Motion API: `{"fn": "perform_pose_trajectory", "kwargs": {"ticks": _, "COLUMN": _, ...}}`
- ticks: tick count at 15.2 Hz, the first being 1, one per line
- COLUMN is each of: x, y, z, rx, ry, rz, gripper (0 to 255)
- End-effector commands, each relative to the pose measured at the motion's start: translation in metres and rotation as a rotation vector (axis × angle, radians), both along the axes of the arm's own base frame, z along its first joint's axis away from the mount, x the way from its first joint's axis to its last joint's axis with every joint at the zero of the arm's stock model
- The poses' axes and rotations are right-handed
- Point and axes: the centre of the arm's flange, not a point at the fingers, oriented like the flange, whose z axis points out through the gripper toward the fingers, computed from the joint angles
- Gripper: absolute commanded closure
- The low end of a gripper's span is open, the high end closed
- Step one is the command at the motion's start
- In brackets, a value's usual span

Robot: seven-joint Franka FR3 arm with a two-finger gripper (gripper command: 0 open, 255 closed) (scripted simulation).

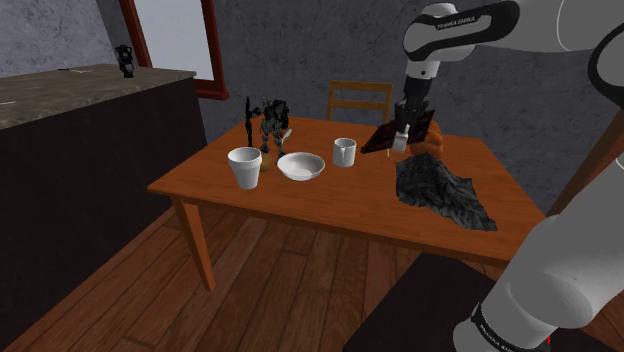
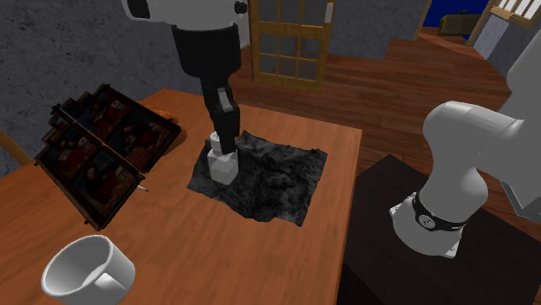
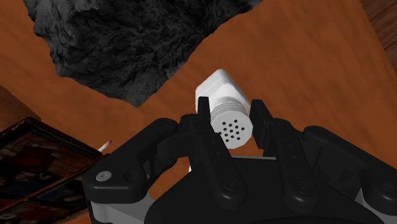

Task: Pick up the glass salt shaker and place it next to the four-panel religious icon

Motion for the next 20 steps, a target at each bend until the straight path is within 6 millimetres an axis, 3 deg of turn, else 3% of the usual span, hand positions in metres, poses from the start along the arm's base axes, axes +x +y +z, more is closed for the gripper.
{"fn": "perform_pose_trajectory", "kwargs": {"ticks": 1, "x": -0.001, "y": 0.000, "z": 0.011, "rx": 0.000, "ry": 0.000, "rz": 0.000, "gripper": 255}}
{"fn": "perform_pose_trajectory", "kwargs": {"ticks": 12, "x": -0.001, "y": 0.000, "z": 0.065, "rx": 0.000, "ry": 0.000, "rz": 0.000, "gripper": 255}}
{"fn": "perform_pose_trajectory", "kwargs": {"ticks": 20, "x": -0.031, "y": -0.101, "z": 0.066, "rx": 0.000, "ry": 0.000, "rz": 0.000, "gripper": 255}}
